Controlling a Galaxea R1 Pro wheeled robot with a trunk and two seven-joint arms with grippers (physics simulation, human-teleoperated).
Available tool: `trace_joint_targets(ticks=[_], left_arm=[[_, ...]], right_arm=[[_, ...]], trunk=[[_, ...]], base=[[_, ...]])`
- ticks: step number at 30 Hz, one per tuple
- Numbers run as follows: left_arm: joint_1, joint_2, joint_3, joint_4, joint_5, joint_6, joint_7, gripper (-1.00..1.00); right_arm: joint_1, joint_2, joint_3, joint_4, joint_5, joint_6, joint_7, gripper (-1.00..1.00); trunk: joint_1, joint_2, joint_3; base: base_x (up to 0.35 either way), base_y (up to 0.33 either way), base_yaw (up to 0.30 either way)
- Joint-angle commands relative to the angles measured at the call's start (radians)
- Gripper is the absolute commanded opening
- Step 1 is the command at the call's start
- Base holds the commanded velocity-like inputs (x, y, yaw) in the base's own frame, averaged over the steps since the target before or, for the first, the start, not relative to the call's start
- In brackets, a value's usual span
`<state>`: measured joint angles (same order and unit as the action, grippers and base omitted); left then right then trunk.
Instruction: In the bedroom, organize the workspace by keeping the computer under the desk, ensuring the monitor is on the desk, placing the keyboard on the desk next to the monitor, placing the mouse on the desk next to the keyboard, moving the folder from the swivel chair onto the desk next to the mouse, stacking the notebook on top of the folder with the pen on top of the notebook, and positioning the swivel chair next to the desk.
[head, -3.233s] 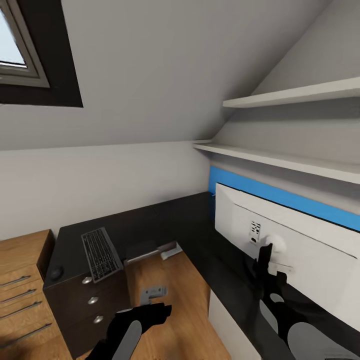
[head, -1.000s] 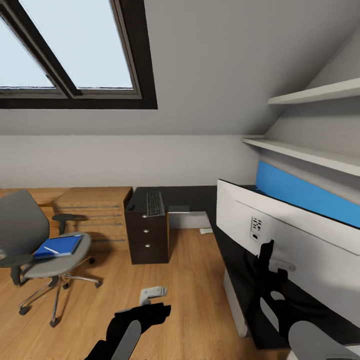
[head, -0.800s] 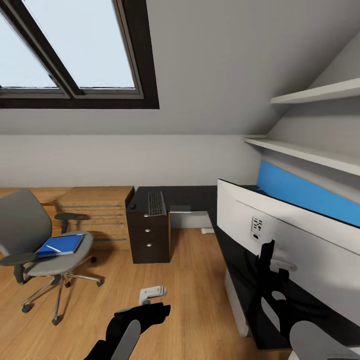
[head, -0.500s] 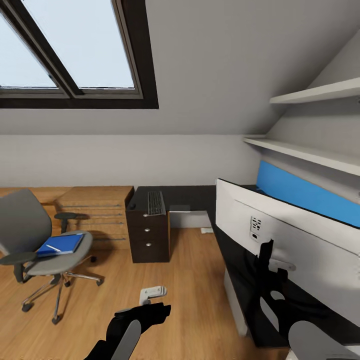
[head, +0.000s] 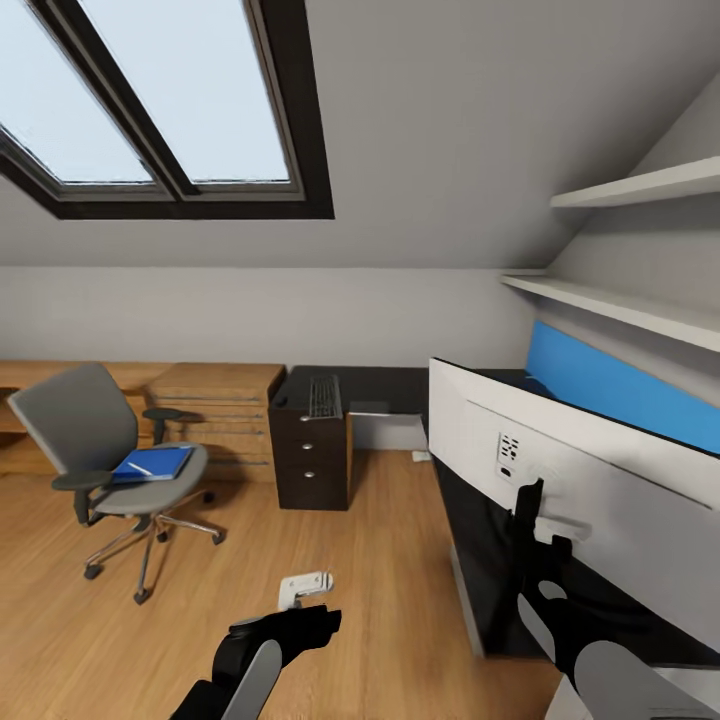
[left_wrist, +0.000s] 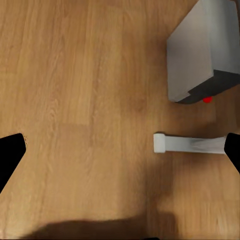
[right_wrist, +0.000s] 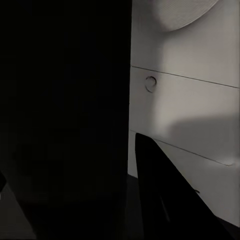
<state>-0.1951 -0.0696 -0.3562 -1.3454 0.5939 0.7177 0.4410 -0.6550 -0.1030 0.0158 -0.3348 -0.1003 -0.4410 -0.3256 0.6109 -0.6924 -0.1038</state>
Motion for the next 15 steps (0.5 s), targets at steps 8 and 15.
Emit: trace_joint_targets(ticks=[8, 15], left_arm=[[-0.001, 0.000, 0.000, -0.001, 0.011, 0.002, 0.010, 1.00], [-0.001, -0.001, -0.001, -0.001, 0.011, 0.002, 0.010, 1.00]], right_arm=[[0.000, 0.000, 0.000, 0.032, -0.019, -0.004, 0.003, -1.00], [0.000, 0.000, 0.000, 0.033, -0.019, -0.004, 0.003, -1.00]], trunk=[[0.000, -0.001, -0.002], [0.000, -0.001, -0.002]], base=[[-0.137, -0.012, 0.103], [-0.148, -0.001, 0.006]])
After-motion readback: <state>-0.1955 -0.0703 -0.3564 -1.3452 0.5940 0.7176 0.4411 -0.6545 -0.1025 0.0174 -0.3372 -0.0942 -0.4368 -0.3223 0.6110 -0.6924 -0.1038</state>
